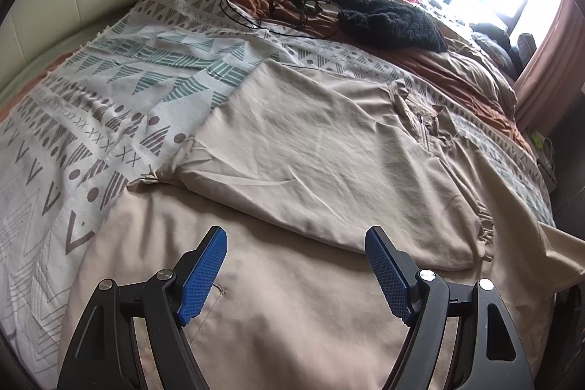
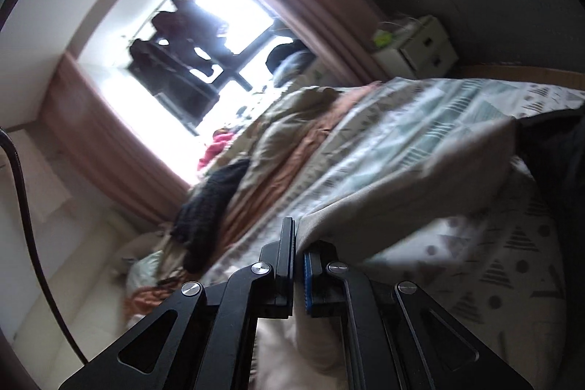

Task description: Fold large clothes

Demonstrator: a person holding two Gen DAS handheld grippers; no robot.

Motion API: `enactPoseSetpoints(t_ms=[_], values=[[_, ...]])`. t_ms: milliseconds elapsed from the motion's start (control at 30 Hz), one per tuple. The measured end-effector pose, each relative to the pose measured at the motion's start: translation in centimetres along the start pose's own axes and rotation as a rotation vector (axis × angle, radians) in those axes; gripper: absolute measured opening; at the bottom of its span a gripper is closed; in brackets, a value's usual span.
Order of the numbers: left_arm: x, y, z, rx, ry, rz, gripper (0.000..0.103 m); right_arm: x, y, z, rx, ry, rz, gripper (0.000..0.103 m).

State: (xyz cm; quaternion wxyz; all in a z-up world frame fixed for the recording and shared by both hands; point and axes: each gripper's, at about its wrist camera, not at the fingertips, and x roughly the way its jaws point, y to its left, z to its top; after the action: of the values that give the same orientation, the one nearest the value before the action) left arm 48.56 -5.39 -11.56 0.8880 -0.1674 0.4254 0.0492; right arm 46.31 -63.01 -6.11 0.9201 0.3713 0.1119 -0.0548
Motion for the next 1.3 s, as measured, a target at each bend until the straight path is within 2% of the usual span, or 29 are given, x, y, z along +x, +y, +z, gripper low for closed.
enactPoseSetpoints(t_ms=[100, 267, 400, 533, 633, 767, 800, 833, 867, 933, 967, 1000, 1100, 1233, 1300], values=[[-0.4, 0.7, 0.2, -0.021, -0.002, -0.017, 0.079, 0.3, 2.4, -1.0, -0.029, 0.011, 0.055, 0.005], [-0.6, 2.1, 0.5, -0.059, 0.003, -0.036, 0.079, 2.2, 5.8, -3.5, -0.107, 0.062, 0.071, 0.005], [-0.5, 3.1, 0.8, -0.092, 0.014, -0.047, 0.079, 4.2, 8.3, -6.2, -0.178, 0.147, 0.09, 0.005], [-0.1, 3.6, 1.0, -0.105, 0.029, -0.057, 0.079, 7.2, 10.4, -10.5, -0.259, 0.284, 0.097, 0.005], [0.0, 3.7, 1.1, -0.105, 0.034, -0.058, 0.079, 10.0, 10.5, -14.2, -0.281, 0.418, 0.085, 0.005], [0.1, 3.6, 1.0, -0.099, 0.037, -0.058, 0.079, 13.0, 10.2, -18.5, -0.311, 0.624, -0.006, 0.008], [0.1, 3.6, 1.1, -0.099, 0.038, -0.058, 0.079, 13.4, 9.8, -19.1, -0.285, 0.677, -0.007, 0.013], [0.2, 3.6, 1.1, -0.1, 0.038, -0.059, 0.079, 13.3, 9.4, -19.3, -0.253, 0.706, 0.01, 0.023], [0.2, 3.6, 1.1, -0.099, 0.037, -0.059, 0.079, 12.9, 9.3, -19.3, -0.231, 0.716, 0.027, 0.031], [0.2, 3.4, 1.0, -0.091, 0.038, -0.056, 0.079, 11.1, 8.9, -18.1, -0.216, 0.689, 0.022, 0.071], [0.3, 3.3, 1.0, -0.086, 0.039, -0.054, 0.079, 10.2, 8.7, -17.3, -0.212, 0.668, 0.018, 0.077], [0.3, 3.2, 0.9, -0.082, 0.04, -0.053, 0.079, 9.2, 8.2, -16.3, -0.196, 0.646, 0.021, 0.081], [0.4, 2.8, 0.7, -0.072, 0.041, -0.051, 0.079, 6.5, 6.0, -13.0, -0.105, 0.585, 0.025, 0.081], [0.4, 2.4, 0.6, -0.054, 0.038, -0.039, 0.079, 4.1, 1.2, -10.5, -0.021, 0.499, -0.105, 0.081], [0.5, 2.4, 0.6, -0.051, 0.038, -0.033, 0.079, 3.0, -2.1, -10.0, 0.065, 0.477, -0.181, 0.081]])
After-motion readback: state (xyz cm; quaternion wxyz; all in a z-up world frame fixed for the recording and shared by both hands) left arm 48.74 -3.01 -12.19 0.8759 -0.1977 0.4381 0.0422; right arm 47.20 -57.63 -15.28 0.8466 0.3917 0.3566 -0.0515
